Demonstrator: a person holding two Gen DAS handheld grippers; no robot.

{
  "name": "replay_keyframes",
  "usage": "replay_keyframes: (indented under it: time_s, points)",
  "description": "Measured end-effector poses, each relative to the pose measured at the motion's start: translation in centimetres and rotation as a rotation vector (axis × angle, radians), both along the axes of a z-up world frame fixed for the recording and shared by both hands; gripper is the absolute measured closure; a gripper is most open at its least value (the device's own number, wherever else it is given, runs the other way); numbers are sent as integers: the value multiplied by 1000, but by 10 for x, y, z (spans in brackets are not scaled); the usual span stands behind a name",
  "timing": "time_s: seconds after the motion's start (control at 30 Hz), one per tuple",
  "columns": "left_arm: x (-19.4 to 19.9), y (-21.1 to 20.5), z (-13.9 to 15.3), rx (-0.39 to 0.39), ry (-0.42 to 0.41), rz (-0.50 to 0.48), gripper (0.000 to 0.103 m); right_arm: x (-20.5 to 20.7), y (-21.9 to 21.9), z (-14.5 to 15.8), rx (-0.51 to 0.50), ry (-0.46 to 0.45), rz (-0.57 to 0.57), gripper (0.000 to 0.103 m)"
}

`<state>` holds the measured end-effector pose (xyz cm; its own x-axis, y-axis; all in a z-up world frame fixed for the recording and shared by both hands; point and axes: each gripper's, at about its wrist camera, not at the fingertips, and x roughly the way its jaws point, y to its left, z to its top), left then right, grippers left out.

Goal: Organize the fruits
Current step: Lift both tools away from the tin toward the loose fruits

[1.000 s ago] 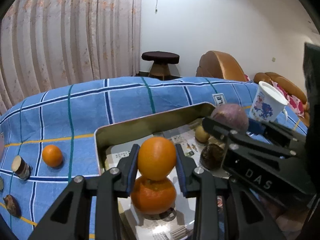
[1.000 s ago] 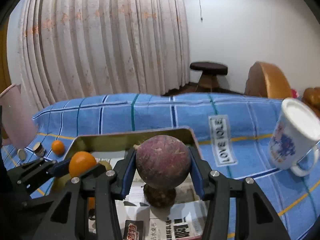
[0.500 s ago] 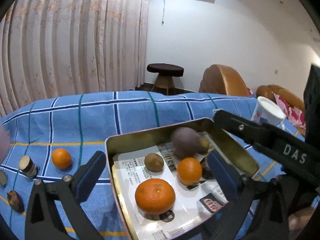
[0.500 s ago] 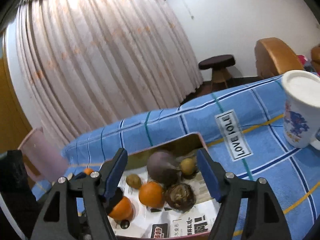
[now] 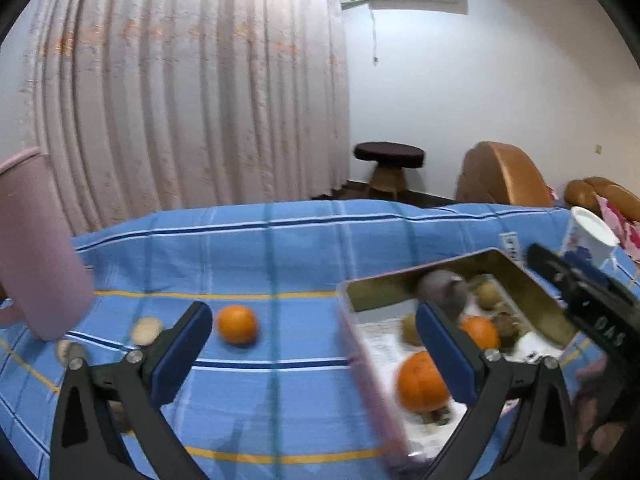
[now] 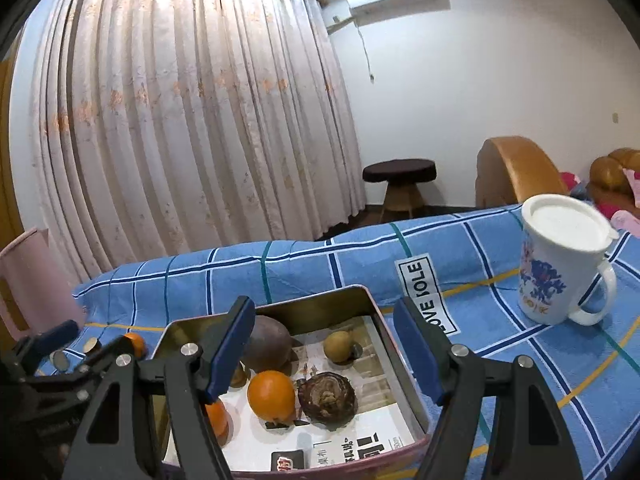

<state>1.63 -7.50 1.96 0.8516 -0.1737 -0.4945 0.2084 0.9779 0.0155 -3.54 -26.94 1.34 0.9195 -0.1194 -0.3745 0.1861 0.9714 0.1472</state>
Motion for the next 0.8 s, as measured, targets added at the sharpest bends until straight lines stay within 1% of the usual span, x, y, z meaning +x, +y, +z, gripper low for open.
replay_keyframes:
  time_s: [0.1,0.2,0.3,0.5,0.67,0.8]
  points:
    - [3,17,-3,5,-3,35,0,-4,7,1,-29,-10,-22,30]
    - [3,31,-5,16,-15,50,0,-9,15,2,-45,-24,-39,30]
    - [1,38,-7,47,-33,63,0,-11,22,0,-26,-19,-46,30]
    - [1,55,-9,63,-35,73,0,-12,42,-2,21,-12,-46,30]
    - [-1,71,-13,93,-50,88,0,-11,68,-2,12,-16,-7,30]
    - [0,91,-15,87,-41,98,0,-6,91,-4,21,-2,37,30]
